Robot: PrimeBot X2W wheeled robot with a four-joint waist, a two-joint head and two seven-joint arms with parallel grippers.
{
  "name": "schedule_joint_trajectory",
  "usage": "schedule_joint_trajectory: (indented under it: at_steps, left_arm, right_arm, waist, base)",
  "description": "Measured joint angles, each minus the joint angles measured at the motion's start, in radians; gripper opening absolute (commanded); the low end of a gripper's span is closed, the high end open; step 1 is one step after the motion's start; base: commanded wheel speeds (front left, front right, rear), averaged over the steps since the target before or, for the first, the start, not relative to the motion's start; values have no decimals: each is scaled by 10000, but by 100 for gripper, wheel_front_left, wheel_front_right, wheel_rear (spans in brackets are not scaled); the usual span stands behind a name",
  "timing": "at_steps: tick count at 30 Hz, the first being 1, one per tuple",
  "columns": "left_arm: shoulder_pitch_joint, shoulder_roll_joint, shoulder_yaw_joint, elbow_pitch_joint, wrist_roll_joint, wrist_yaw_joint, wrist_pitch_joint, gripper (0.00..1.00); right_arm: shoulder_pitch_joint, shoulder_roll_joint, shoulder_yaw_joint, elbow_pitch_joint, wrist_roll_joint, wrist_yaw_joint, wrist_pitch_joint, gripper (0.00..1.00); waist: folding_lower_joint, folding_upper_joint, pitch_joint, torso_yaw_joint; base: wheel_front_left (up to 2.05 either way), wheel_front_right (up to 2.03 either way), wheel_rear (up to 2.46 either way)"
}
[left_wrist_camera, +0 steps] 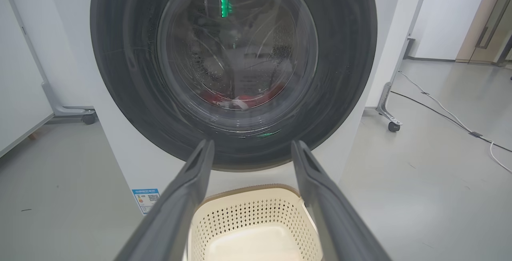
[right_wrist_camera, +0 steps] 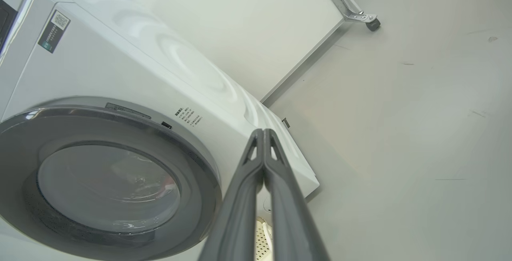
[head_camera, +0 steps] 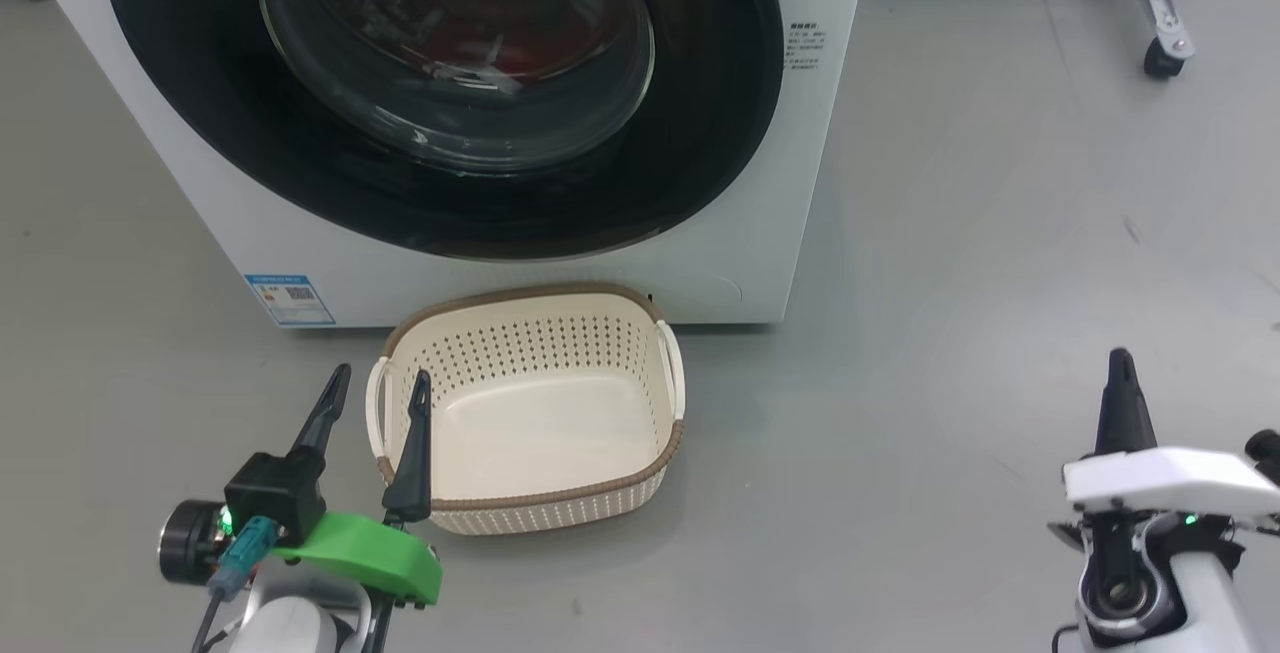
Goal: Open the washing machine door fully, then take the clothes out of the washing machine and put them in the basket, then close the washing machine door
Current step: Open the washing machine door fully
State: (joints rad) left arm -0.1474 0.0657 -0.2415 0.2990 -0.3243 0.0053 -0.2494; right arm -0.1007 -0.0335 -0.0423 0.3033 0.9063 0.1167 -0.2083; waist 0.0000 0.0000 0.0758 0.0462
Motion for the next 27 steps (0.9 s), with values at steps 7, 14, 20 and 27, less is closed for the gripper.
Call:
schedule_joint_trajectory:
  at_steps: [7,14,20,27]
  left_arm:
    - [-355,-86,-115,-451,69,15,-27,100]
    - [-803,-125,-192,-869,109,29,-27,100]
    - [-1081,-165,-196,-1099,113,94,-27,100]
    - [-1440,-201,-222,-1429,113,130,-29,100]
  right_arm:
    - [-1133,-61,-107,-4,3139,48,1453,0]
    - [-2688,-90,-215,-153,5070,48,3033,0]
    - [-3823,-134,-324,-148,5724,48,4031,0]
    - [-4955,-602,-439,-63,6002,-63,4729,0]
  waist:
    - [0,0,579,106]
    - [0,0,1365,255]
    - [0,0,1979,377]
    - [0,0,2581,539]
  base:
    - [0,0,0]
    - [0,0,0]
    - [0,0,0]
    - [0,0,0]
